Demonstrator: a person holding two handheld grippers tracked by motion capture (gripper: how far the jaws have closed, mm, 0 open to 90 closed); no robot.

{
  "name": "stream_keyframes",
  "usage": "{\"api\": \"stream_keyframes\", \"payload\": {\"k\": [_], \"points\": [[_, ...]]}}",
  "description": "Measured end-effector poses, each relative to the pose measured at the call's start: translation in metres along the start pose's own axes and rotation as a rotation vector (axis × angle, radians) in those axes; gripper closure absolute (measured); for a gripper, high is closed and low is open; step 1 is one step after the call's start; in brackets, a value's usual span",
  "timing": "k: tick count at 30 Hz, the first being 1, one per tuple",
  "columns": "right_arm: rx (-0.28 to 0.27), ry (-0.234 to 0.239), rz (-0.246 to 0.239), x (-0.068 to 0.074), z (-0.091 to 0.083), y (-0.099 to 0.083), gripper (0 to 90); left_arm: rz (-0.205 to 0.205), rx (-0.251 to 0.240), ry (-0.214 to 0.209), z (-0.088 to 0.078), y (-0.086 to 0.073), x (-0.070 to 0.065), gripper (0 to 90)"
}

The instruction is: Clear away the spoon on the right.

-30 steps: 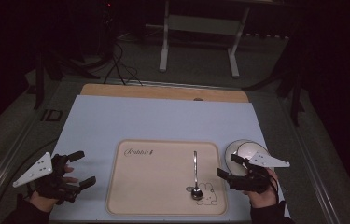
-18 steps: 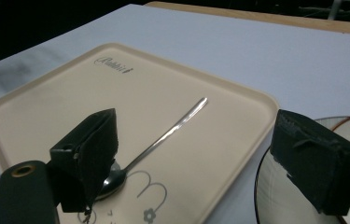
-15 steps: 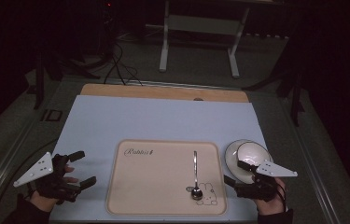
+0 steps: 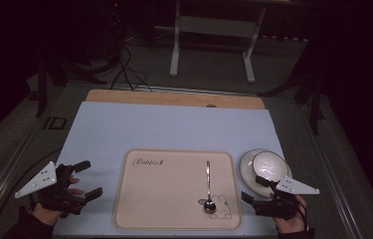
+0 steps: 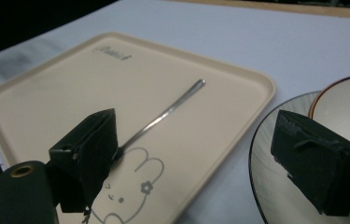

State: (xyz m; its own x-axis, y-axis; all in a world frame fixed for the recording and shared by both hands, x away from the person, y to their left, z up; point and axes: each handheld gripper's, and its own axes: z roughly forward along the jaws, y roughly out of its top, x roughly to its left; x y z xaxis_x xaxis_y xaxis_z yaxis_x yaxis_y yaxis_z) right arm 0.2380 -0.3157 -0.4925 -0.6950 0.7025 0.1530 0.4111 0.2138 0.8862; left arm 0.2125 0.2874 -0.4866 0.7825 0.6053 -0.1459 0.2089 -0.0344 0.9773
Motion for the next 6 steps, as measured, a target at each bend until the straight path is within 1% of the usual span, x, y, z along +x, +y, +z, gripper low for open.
{"api": "stream_keyframes", "payload": {"k": [3,6], "points": [[0.001,0.0,0.012,-0.0023,0.0022,-0.0013,14.6,0.003,0.002,-0.002,-0.0001,0.0001,-0.0003,0.0],[0.004,0.011,0.022,-0.0026,0.0039,-0.0019,14.6,0.002,0.0,0.0,-0.0003,0.0001,-0.0002,0.0]]}}
